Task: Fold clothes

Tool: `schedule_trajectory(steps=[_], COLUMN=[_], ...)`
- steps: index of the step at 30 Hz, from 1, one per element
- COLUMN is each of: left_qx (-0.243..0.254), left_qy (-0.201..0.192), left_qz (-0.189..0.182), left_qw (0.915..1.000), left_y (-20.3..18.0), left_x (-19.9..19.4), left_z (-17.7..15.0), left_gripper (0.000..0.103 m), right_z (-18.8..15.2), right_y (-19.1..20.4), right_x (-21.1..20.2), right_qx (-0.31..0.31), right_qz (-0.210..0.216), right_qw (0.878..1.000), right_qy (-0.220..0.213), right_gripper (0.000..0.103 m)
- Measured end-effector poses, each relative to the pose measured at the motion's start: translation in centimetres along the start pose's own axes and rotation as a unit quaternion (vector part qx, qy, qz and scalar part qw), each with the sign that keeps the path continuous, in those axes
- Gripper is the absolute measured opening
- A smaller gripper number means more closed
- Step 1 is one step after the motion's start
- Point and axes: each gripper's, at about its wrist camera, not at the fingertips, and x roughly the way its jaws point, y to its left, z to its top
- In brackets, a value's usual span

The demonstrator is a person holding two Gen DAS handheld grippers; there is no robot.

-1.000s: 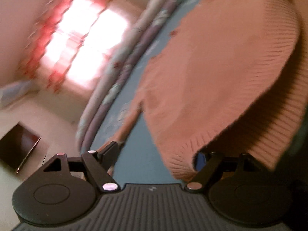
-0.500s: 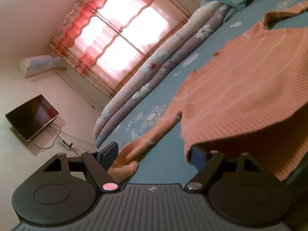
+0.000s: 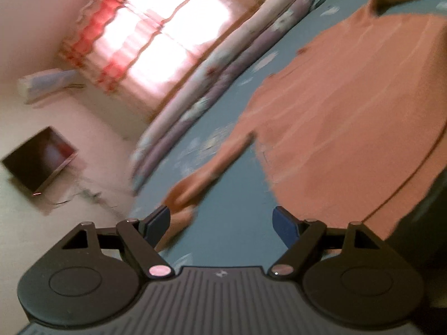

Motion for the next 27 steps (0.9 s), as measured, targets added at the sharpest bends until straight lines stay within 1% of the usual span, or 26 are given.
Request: schedule_trajectory(steps=[2,5,8,10,12,14,16,17,19,21,24,26,27], left_qx=[0.002,0.029,0.081,0.111,0.134,0.158,0.176,0.185,0.194,0.193,0.167,0.142,0.13], left_qy=[-0.025,-0.059,-0.089,-0.109,-0.126,-0.13,-0.137,-0.14,-0.148,-0.149,-0.157,-0.159,-0.159], left_qz=[-0.047,-0.124,-0.168,-0.195,-0.215,-0.226,-0.229,-0.229,-0.215,-0.198,-0.173,-0.164,-0.161], left_qw=[0.9986,0.9901,0.9784,0.9684,0.9593,0.9524,0.9474,0.9455,0.9457,0.9492,0.958,0.963,0.9653], left_y=[-1.4,-4.3,-7.8,-9.8,-11.5,-13.2,-14.4,-15.0,-15.7,-15.9,-15.4,-14.8,-14.3], left_x=[-0.2,0.0,0.1,0.0,0.0,0.2,0.3,0.4,0.5,0.7,0.7,0.7,0.8], left_z=[0.9,2.3,3.7,4.5,5.2,5.8,6.1,6.2,6.5,6.7,7.2,7.6,7.8], left_gripper=[0.081,0.081,0.081,0.081,0.081,0.081,0.081,0.081,0.081,0.082,0.082,0.082,0.082], right_z=[-0.1,-0.3,-0.5,-0.7,-0.9,-1.1,-1.2,-1.3,-1.4,-1.4,-1.4,-1.3,-1.2], right_y=[0.2,0.0,-0.4,-0.6,-0.9,-1.3,-1.6,-1.7,-1.9,-2.1,-2.2,-1.7,-1.3], right_x=[-0.4,-1.1,-1.9,-2.4,-2.9,-3.3,-3.7,-3.8,-3.9,-4.0,-3.8,-3.5,-3.3], right_qx=[-0.003,0.006,0.02,0.023,0.027,0.033,0.039,0.04,0.043,0.046,0.041,0.022,0.003], right_qz=[-0.004,-0.008,-0.01,-0.014,-0.018,-0.017,-0.018,-0.018,-0.019,-0.019,-0.024,-0.043,-0.059], right_qw=[1.0,1.0,1.0,0.999,0.999,0.999,0.998,0.998,0.998,0.998,0.998,0.997,0.997], right_qy=[-0.004,-0.01,-0.017,-0.022,-0.028,-0.032,-0.037,-0.037,-0.039,-0.041,-0.046,-0.053,-0.057], right_gripper=[0.075,0.076,0.077,0.078,0.079,0.08,0.081,0.081,0.081,0.081,0.081,0.081,0.081])
